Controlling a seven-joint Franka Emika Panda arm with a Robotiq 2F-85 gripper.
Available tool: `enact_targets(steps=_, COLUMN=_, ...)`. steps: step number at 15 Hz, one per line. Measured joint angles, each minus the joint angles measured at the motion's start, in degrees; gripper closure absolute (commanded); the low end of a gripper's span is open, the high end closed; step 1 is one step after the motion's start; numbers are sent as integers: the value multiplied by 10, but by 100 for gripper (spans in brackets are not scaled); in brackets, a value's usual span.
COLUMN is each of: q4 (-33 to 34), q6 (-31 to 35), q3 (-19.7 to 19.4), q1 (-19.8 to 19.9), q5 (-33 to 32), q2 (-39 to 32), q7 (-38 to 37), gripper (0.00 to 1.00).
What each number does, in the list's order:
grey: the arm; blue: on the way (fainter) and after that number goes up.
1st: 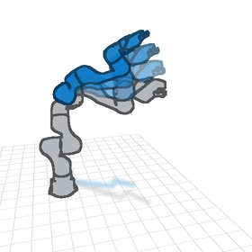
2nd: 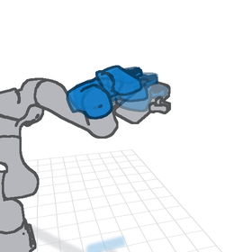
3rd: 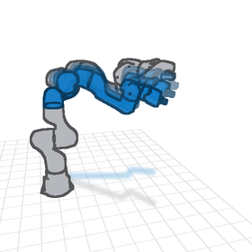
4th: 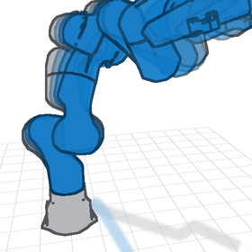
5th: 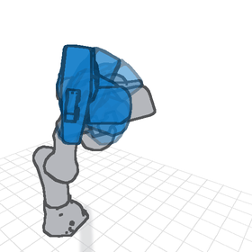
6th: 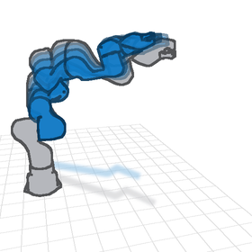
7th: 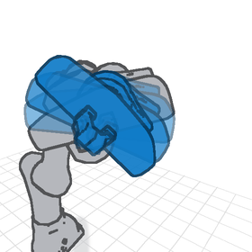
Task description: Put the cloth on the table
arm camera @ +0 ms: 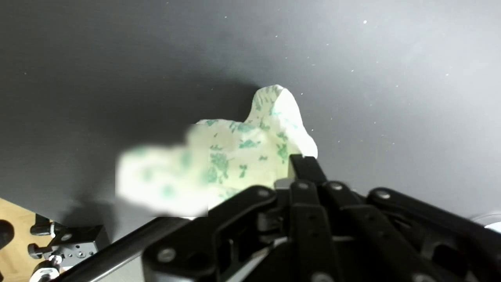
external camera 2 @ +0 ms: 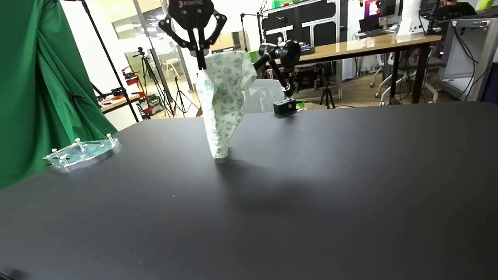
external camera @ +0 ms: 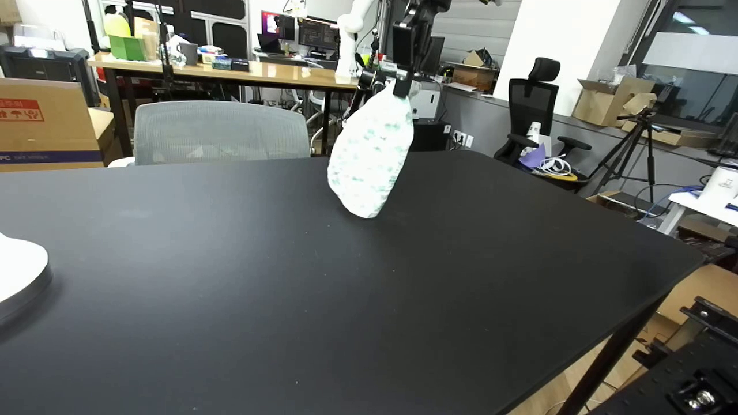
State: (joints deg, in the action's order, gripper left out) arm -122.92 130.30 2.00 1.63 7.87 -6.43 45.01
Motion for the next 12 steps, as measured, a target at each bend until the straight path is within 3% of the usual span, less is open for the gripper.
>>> enact_targets(steps=7, q4=-132, q6=-81, q3=0, q1=-17, q5=12, q2=149, q7=-19, gripper=100)
enact_targets(steps=12, q4=-215, q6=-64, q3=-5, q1=-29, q5=36, q2=201, q7=-86, gripper=100)
